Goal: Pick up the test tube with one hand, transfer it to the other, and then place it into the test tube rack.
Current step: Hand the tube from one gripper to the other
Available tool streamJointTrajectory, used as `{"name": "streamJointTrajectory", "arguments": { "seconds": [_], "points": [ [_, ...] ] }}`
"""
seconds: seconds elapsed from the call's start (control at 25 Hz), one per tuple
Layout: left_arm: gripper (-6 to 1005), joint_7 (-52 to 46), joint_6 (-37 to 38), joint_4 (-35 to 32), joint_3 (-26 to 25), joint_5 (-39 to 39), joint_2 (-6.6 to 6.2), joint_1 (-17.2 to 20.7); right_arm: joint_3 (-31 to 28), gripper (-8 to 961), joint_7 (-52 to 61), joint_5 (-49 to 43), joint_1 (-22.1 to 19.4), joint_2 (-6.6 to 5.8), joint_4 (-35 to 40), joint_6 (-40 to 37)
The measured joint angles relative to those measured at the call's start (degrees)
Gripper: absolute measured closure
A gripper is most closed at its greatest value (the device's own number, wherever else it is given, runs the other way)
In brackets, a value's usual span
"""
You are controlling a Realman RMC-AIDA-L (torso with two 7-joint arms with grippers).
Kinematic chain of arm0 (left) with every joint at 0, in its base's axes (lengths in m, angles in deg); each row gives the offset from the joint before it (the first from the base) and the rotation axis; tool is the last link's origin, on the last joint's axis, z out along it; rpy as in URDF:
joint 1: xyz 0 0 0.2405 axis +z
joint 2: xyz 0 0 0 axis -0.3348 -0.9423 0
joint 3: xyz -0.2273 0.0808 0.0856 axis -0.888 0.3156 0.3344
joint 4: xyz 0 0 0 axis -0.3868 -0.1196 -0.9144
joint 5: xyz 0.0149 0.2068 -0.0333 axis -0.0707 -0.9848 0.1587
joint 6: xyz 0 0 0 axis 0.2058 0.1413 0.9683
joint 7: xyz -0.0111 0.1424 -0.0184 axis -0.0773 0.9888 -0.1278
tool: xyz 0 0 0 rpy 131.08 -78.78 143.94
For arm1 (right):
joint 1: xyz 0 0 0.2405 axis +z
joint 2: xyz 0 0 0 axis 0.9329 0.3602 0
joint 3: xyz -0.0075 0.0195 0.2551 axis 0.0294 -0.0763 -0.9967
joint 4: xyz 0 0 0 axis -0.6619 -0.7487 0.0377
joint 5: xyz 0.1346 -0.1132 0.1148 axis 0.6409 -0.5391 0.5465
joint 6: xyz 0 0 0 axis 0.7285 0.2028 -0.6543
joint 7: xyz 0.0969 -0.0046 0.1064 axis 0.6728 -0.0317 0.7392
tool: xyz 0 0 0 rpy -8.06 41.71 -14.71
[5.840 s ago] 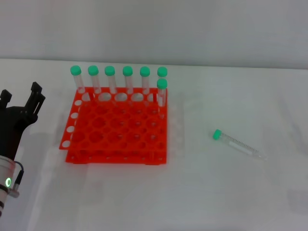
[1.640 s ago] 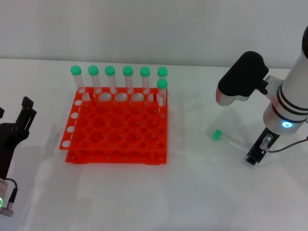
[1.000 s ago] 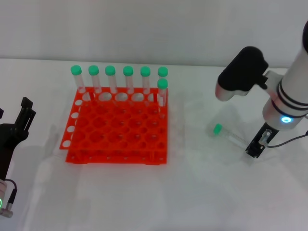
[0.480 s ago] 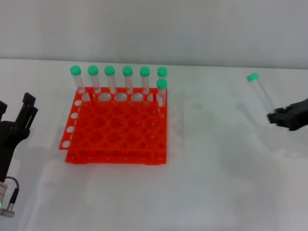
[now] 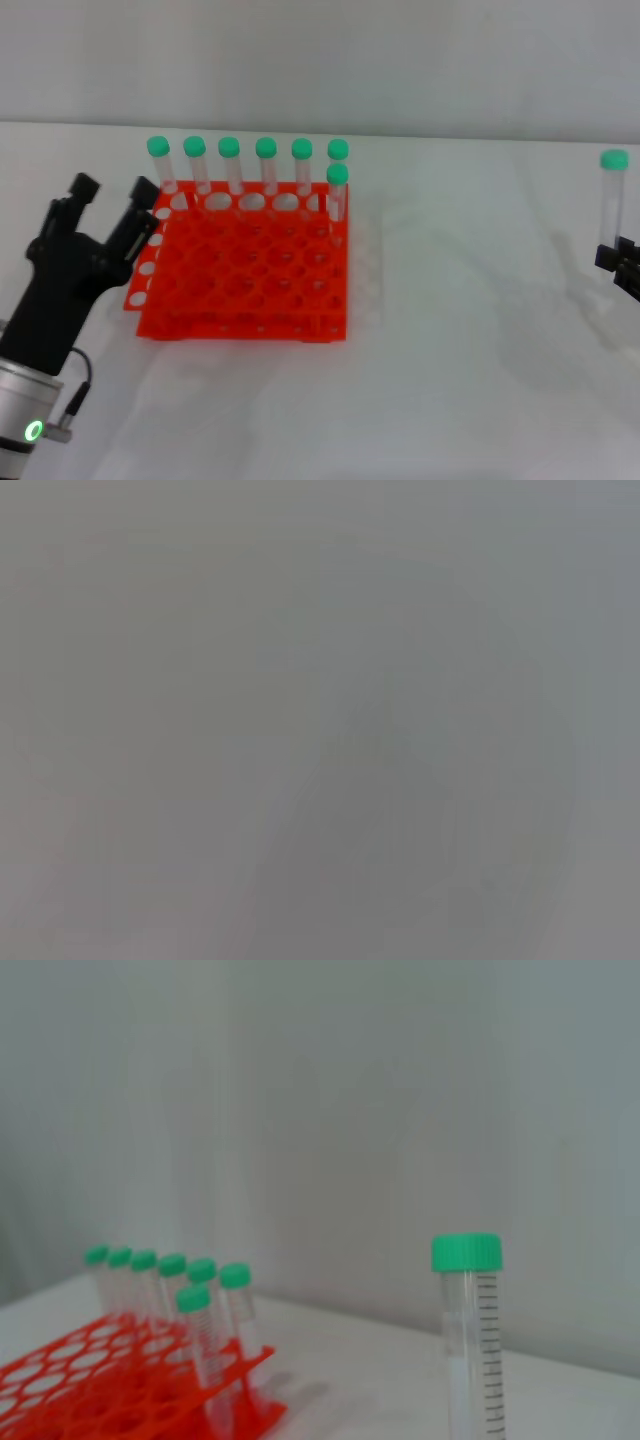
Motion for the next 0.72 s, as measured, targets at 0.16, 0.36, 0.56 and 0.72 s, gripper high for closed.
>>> {"name": "streamJointTrajectory", "arguments": {
  "seconds": [0.16, 0.36, 0.56, 0.72],
  "points": [
    [125, -0.7, -0.9, -1.7, 0.0, -7.0, -0.33, -2.1, 0.0, 762, -25.6, 16.0, 1.8, 0.13, -17.7, 4.8],
    [125, -1.5, -3.2, -3.6, 0.0, -15.7, -0.52, -3.9, 0.1, 762, -41.8, 25.9, 5.4, 0.66, -33.6, 11.8],
    [125, -1.6, -4.3, -4.3, 0.0, -22.4, -0.61, -5.7, 0.8, 762, -43.3, 25.6, 7.9, 0.96, -38.7, 15.0],
    [125, -2.7, -4.8, -4.4, 0.0, -27.6, -0.94, -7.4, 4.1, 763, -43.3, 25.3, 9.6, 0.96, -40.5, 18.6]
  ]
}}
